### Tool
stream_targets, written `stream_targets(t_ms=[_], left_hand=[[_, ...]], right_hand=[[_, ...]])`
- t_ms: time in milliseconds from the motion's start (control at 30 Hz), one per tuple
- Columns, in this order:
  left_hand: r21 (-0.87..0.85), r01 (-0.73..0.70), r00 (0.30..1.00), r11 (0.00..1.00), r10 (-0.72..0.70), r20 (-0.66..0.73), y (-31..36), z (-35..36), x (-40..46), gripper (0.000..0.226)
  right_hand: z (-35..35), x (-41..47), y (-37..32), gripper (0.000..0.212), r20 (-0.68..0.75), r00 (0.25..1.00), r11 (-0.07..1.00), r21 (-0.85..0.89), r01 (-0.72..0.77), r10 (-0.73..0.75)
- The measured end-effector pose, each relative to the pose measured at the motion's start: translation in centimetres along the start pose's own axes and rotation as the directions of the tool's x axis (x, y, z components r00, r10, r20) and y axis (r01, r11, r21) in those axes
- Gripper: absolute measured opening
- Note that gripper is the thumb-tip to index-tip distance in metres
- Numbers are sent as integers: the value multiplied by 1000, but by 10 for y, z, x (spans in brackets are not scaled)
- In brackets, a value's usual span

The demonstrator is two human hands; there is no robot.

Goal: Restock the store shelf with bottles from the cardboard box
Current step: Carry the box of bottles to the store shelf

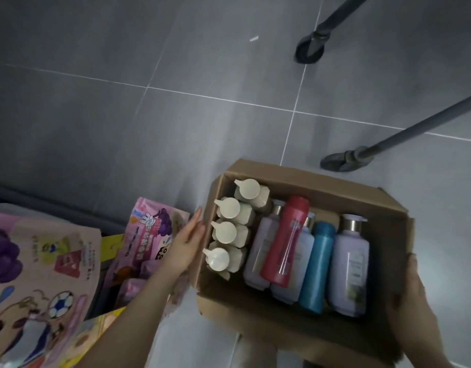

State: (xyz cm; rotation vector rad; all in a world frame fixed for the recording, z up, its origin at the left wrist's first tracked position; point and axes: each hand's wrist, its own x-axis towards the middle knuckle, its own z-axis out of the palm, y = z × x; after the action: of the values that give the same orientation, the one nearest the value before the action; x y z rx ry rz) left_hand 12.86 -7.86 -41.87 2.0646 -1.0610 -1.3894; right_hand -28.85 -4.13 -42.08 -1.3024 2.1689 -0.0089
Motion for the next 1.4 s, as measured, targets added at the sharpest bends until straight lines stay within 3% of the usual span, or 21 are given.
stream_targets(t_ms=[67, 200, 300, 433, 600, 767, 1000, 1200, 1400], left_hand=[[93, -11, 998, 996, 5, 64, -12, -7, -10, 50], [88, -133, 957, 987, 104, 272, -16, -1, -26, 75], [229, -238, 961, 944, 195, 196, -14, 5, -22, 81], [481, -258, 965, 838, 244, 92, -4, 16, -12, 80], [469, -205, 978, 859, 200, 62, 10, 15, -6, 97], [451, -215, 976, 866, 206, 70, 31, 8, -13, 92], [566, -142, 987, 812, 70, 147, 64, 9, -71, 97], [594, -209, 968, 777, 76, 240, 127, 41, -111, 98], [594, -331, 932, 733, 154, 329, 201, 129, -125, 98]], right_hand=[[-2, 0, -1, 90, -4, 1000, 1000, -9, 16, -16], [-3, -3, -7, 90, -5, 1000, 999, -27, 20, -20], [1, -3, -9, 93, -24, 999, 999, -33, 27, -28], [6, 0, -2, 90, -36, 999, 1000, -20, -20, 19], [-4, 1, 2, 97, -76, 997, 1000, 5, 13, -13], [-34, -7, 3, 94, -42, 999, 999, 14, 33, -32], [-91, -56, 32, 89, -4, 999, 996, 76, 38, -37], [-151, -90, 78, 87, -5, 1000, 993, 121, -16, 17], [-208, -84, 160, 88, -33, 994, 980, 176, -96, 103]])
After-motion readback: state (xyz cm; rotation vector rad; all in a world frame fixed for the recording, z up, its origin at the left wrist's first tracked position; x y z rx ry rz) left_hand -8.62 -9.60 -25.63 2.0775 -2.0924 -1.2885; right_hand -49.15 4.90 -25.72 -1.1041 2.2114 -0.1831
